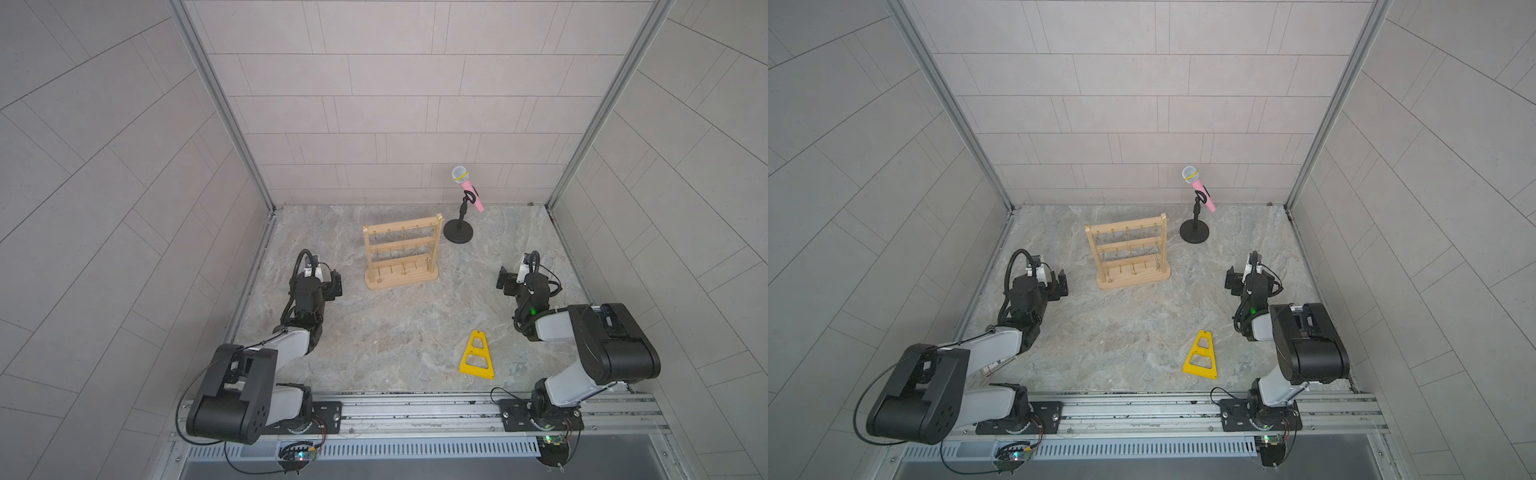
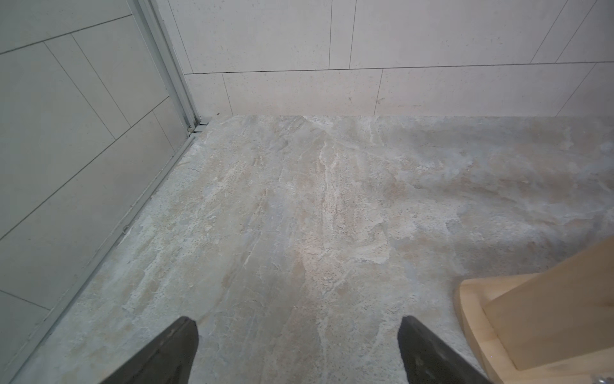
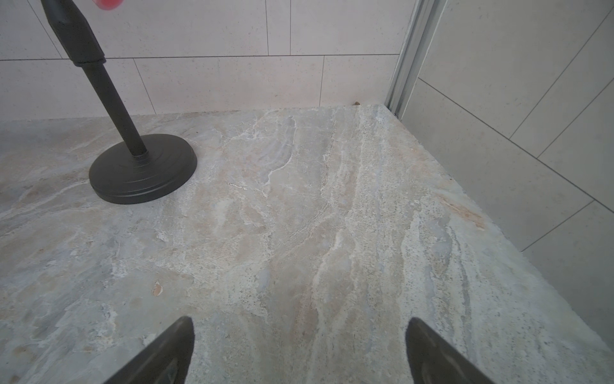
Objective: Hang the necklace on the jewelry display stand
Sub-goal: Reset both arms
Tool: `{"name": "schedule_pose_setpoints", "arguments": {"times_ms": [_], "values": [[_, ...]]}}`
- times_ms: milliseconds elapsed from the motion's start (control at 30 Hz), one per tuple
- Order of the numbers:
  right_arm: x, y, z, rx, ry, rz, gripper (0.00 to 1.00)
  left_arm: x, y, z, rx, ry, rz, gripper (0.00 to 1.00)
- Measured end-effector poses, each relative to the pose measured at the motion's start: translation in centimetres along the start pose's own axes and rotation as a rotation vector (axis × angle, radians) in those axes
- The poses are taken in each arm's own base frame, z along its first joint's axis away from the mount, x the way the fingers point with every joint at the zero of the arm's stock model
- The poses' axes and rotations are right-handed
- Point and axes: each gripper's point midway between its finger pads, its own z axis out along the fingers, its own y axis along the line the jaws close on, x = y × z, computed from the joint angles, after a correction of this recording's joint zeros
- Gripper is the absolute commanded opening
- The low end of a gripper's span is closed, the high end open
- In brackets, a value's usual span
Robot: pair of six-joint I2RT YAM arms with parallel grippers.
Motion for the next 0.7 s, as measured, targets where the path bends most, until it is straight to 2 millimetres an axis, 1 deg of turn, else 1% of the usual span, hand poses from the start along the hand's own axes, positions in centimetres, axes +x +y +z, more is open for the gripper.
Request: {"name": "schedule_pose_setpoints", "arguments": {"times_ms": [67, 133, 200, 267, 300, 367, 500, 600, 700], "values": [[0.0, 0.0, 0.0, 0.001, 0.000, 0.000, 0.99, -0.2, 1.0, 0.3, -0.022, -0.010, -0.013, 1.00], [0.0, 0.0, 0.0, 0.001, 0.000, 0.000, 1.00, 0.4, 1.2, 1.2, -0.022, -0.002, -0.019, 1.00], [0.0, 0.1, 0.0, 0.001, 0.000, -0.002, 1.00, 1.8, 1.5, 2.4, -0.028, 0.022, -0.024, 1.00], [0.0, 0.1, -0.1, 0.007, 0.000, -0.007, 1.00, 3.6, 1.6, 3.3, -0.030, 0.053, -0.030, 1.00], [0.0, 0.3, -0.1, 0.010, -0.001, -0.012, 1.00, 4.6, 1.5, 3.5, -0.020, 0.083, -0.028, 1.00], [0.0, 0.5, -0.2, 0.013, -0.002, -0.022, 1.00, 5.4, 1.2, 3.5, 0.003, 0.126, -0.022, 1.00], [0.0, 0.6, -0.2, 0.018, -0.003, -0.030, 1.00, 3.1, 0.9, 4.5, 0.015, 0.074, -0.033, 1.00], [0.0, 0.4, -0.2, 0.026, -0.003, -0.030, 1.00, 2.4, 0.9, 4.8, 0.011, 0.072, -0.036, 1.00], [0.0, 0.4, -0.2, 0.029, -0.003, -0.031, 1.00, 2.3, 1.0, 4.9, 0.009, 0.063, -0.038, 1.00]]}}
